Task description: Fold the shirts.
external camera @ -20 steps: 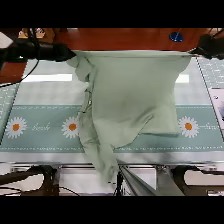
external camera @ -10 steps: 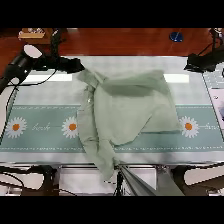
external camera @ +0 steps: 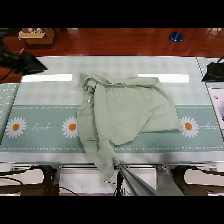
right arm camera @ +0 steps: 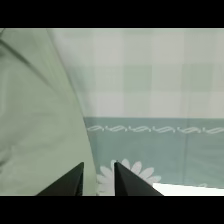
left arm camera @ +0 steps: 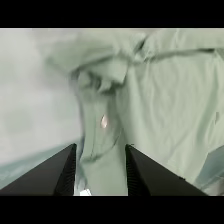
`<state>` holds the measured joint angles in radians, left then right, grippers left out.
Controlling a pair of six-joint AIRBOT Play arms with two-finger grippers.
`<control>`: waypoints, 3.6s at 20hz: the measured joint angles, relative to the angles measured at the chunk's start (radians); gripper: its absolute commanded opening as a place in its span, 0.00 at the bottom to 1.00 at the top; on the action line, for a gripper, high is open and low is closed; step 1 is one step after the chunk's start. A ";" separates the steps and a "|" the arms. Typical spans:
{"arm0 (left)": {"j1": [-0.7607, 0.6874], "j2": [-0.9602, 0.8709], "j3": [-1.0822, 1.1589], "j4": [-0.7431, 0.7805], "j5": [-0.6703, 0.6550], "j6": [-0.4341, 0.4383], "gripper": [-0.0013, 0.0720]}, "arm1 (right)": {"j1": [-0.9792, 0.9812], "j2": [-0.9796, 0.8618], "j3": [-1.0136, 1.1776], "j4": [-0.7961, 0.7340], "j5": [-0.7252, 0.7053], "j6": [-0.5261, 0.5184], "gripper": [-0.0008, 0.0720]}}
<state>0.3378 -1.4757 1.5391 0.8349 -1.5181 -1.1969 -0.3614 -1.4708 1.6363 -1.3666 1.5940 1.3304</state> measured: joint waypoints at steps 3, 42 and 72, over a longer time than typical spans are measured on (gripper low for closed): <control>0.082 0.117 -0.235 -0.002 -0.030 0.016 0.52 | -0.074 0.078 -0.195 0.050 -0.014 -0.021 0.51; -0.392 0.183 -1.103 -0.215 0.419 0.014 0.06 | -0.254 0.272 -0.742 0.160 -0.196 -0.080 0.74; -0.386 0.351 -0.850 -0.283 0.281 0.129 0.06 | -0.351 0.306 -0.892 0.805 -0.383 -0.375 0.03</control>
<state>-0.0483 -1.1244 0.6888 0.5518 -1.2369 -1.0683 -0.7128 -1.1648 0.7441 -0.5621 1.2114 0.9558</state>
